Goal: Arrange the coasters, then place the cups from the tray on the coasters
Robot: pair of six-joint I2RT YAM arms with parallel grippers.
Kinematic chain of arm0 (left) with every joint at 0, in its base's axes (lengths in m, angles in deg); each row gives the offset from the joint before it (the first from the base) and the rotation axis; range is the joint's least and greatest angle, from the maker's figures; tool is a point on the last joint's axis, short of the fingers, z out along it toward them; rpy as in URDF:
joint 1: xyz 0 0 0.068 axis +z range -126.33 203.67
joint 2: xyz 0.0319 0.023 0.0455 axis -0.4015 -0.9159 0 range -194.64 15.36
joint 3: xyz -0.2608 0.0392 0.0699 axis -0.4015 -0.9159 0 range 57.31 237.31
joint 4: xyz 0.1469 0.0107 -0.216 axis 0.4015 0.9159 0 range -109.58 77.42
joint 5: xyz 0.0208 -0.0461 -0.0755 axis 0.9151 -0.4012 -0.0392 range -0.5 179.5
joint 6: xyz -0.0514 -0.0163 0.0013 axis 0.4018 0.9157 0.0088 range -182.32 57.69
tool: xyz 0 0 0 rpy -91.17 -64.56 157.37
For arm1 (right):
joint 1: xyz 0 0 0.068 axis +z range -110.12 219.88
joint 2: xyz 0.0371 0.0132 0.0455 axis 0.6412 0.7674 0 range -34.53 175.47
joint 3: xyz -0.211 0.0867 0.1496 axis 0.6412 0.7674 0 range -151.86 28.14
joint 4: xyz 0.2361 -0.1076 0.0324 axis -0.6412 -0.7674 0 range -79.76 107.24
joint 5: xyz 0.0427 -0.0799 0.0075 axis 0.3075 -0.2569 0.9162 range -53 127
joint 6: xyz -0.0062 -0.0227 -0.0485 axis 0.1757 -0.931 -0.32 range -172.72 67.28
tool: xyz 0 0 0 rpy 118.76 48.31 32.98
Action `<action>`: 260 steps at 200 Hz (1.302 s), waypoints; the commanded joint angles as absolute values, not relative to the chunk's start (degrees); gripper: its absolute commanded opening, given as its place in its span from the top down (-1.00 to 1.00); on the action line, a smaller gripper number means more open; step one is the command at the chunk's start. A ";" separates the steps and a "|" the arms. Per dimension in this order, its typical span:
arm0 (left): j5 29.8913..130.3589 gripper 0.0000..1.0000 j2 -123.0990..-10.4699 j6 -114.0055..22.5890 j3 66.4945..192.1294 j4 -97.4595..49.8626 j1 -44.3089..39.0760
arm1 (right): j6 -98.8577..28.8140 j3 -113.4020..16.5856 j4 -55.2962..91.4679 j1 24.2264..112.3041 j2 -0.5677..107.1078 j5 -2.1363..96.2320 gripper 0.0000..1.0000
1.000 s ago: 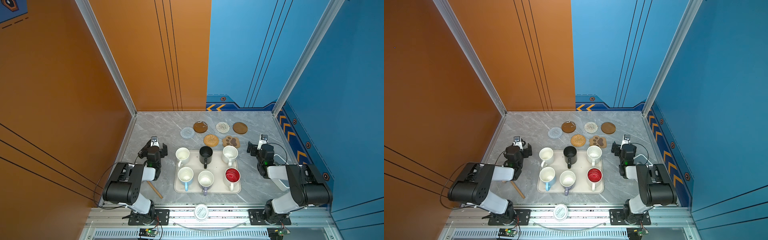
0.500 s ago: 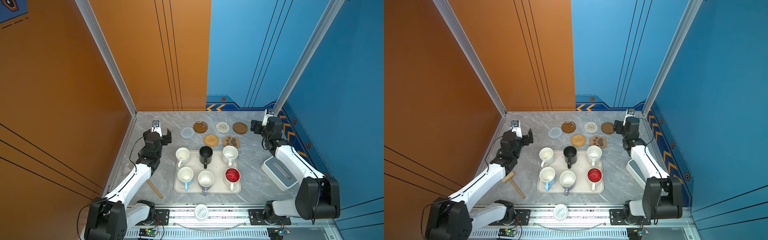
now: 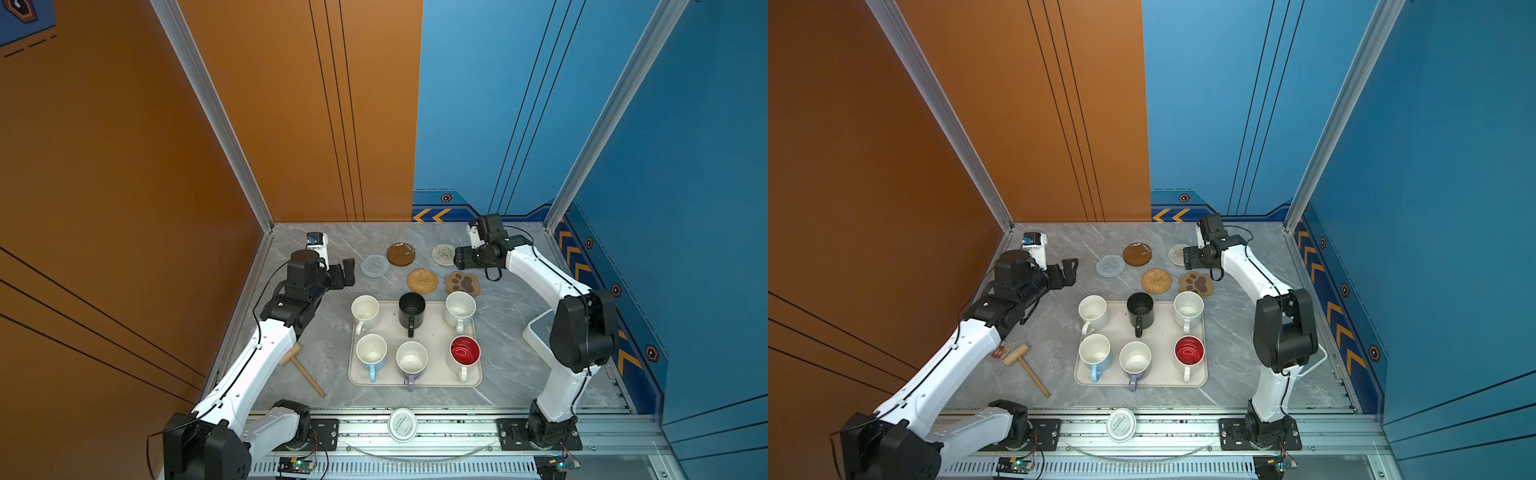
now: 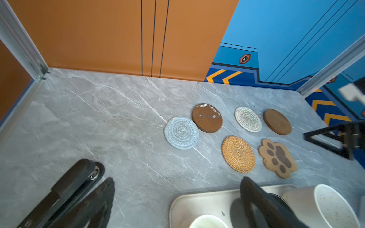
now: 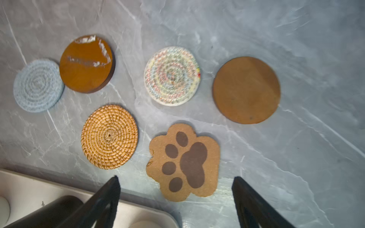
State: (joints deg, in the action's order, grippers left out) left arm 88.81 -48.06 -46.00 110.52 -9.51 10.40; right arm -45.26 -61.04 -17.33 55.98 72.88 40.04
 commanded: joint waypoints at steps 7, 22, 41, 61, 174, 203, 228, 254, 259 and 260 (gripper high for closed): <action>81.62 -1.00 -47.80 -41.69 114.02 -3.63 9.60 | -45.18 -65.88 -24.94 57.06 77.28 39.09 -0.77; 79.95 -0.99 -47.36 -40.79 114.59 -2.92 9.11 | -44.29 -67.09 -25.81 57.33 79.34 38.32 -0.77; 78.76 -0.98 -46.90 -39.88 115.23 -1.79 8.50 | -43.55 -67.52 -26.50 57.38 81.03 38.13 -0.77; 77.29 -0.98 -46.95 -39.38 115.96 0.52 8.25 | -42.94 -67.22 -26.62 57.37 82.46 38.01 -0.77; 75.53 -0.98 -47.48 -38.76 119.25 2.07 7.65 | -40.80 -66.83 -25.65 56.94 89.71 40.02 -0.55; 75.53 -0.98 -47.40 -38.61 119.32 2.04 7.53 | -39.88 -65.18 -25.58 55.89 89.92 39.92 -0.45; 75.60 -0.98 -47.33 -38.67 119.26 2.04 7.41 | -39.55 -63.50 -25.58 55.06 89.61 39.13 -0.45; 75.62 -0.98 -47.39 -38.71 119.31 2.02 7.33 | -39.46 -62.11 -25.58 54.25 88.74 37.86 -0.46; 75.68 -0.98 -47.40 -38.68 119.31 2.04 7.28 | -39.42 -61.83 -25.59 54.12 88.62 37.65 -0.46; 75.65 -0.98 -47.40 -38.68 119.34 2.09 7.26 | -39.39 -61.80 -25.62 54.03 88.57 37.58 -0.46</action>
